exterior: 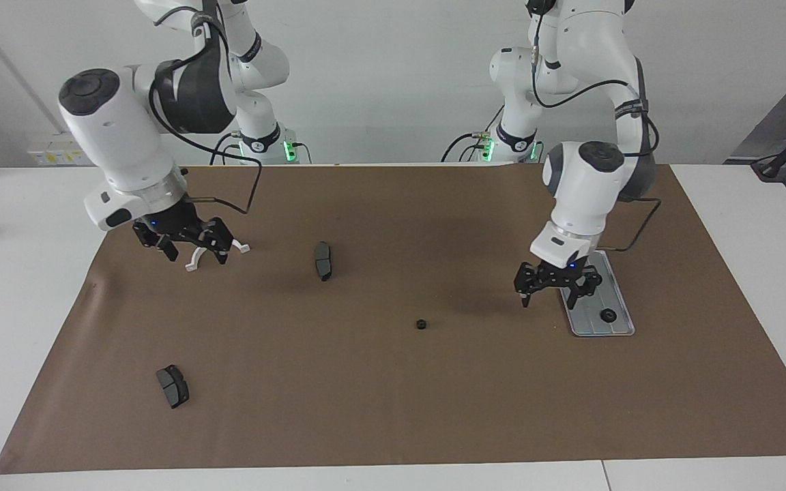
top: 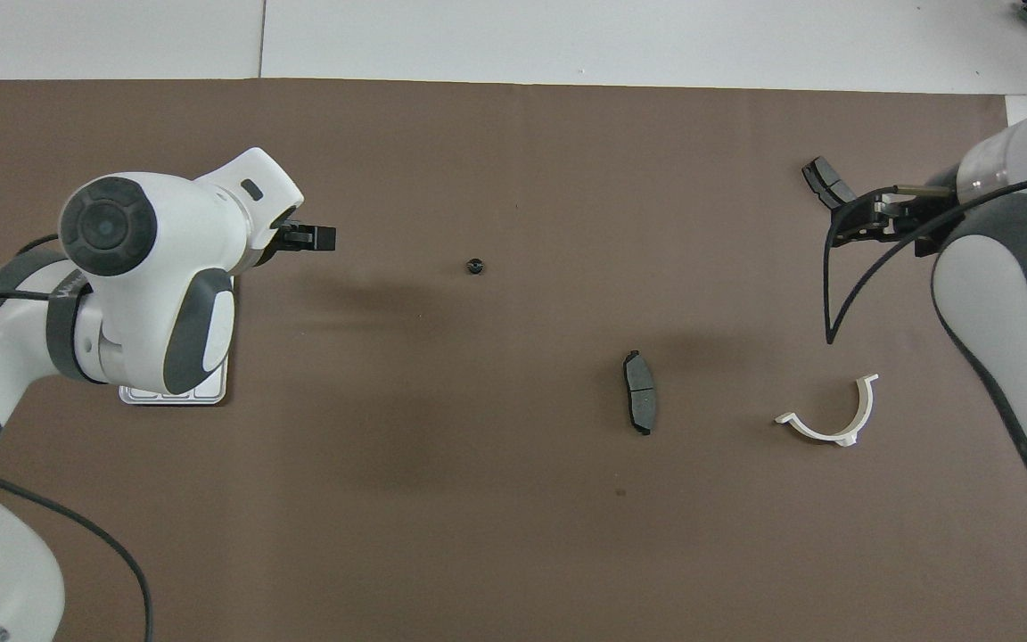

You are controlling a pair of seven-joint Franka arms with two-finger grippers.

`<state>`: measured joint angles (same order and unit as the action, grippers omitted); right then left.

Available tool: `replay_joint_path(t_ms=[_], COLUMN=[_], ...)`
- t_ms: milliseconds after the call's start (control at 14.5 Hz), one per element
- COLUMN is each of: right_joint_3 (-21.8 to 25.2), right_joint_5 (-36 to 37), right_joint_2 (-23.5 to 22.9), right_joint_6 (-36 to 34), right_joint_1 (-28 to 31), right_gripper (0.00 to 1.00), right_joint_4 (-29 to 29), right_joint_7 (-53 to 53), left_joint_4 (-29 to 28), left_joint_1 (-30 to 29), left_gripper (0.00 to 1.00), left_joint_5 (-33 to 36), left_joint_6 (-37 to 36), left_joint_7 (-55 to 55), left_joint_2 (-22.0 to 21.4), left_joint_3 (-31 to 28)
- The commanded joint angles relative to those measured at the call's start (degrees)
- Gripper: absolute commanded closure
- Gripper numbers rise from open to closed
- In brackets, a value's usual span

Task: Pick bearing gear from pile to tray
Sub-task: 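Grasp the third bearing with the left gripper while the right gripper withdraws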

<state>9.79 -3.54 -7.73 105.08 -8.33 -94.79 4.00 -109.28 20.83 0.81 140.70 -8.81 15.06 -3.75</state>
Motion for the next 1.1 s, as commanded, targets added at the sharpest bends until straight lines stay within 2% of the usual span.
replay_joint_path(t_ms=[0,138,413,550,757,1032], right_joint_3=[-1.4,-2.2,-2.4,-4.4,-5.1,-5.2], right_joint_5=[0.6,0.7,3.5,3.7,3.7,3.7], right_joint_2=[5.0,7.3,12.4,14.2,15.1,15.3], right_joint_6=[-0.7,-3.2,-9.8,-13.0,-9.2,-9.6], right_joint_1=[4.2,6.0,6.1,6.0,5.4,5.3], right_gripper=[0.0,0.0,0.0,0.0,0.0,0.0], right_joint_4=[-3.9,-3.8,-4.3,-5.0,-7.3,-7.5], right_joint_7=[-3.5,-3.4,-2.8,-2.6,-2.5,-2.7], left_joint_4=[7.5,12.1,18.9,19.5,17.6,16.7], left_joint_1=[6.1,8.9,13.1,13.2,13.6,15.4], left_gripper=[0.0,0.0,0.0,0.0,0.0,0.0], left_joint_5=[0.2,0.2,0.1,0.0,-0.1,-0.5], left_joint_6=[-3.6,-5.3,-4.5,-4.3,-0.9,0.6], left_joint_7=[-6.2,-9.4,-15.3,-15.4,-15.3,-16.5], left_joint_2=[6.4,9.6,16.2,16.7,16.8,18.4], left_joint_3=[-1.3,-1.3,-1.3,-1.1,-0.9,-0.9])
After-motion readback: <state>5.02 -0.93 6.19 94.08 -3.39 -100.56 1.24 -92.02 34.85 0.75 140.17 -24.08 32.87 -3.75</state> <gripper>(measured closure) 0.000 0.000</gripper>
